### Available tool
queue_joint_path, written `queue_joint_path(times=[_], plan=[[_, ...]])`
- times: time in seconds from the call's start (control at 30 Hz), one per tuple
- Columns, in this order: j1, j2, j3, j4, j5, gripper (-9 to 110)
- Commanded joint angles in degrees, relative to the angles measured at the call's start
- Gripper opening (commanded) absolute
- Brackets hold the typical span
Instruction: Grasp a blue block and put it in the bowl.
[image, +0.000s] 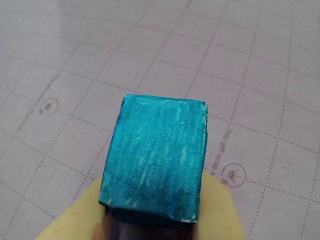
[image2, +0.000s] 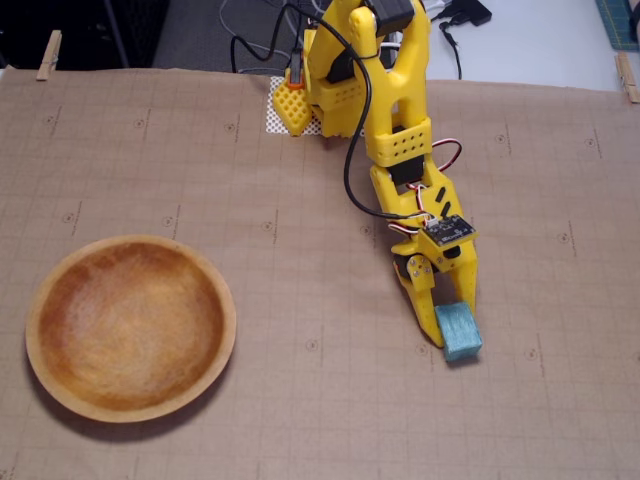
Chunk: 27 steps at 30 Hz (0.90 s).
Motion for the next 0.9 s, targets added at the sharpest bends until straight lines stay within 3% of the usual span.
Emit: queue_joint_path(times=[0.0, 0.73, 0.87], plan=[[-0.09, 8.61, 1.58, -0.88, -0.35, 3], [5.27, 41.31, 10.90, -0.18, -0.70, 3], [8.26, 44.91, 10.63, -0.18, -5.01, 3]])
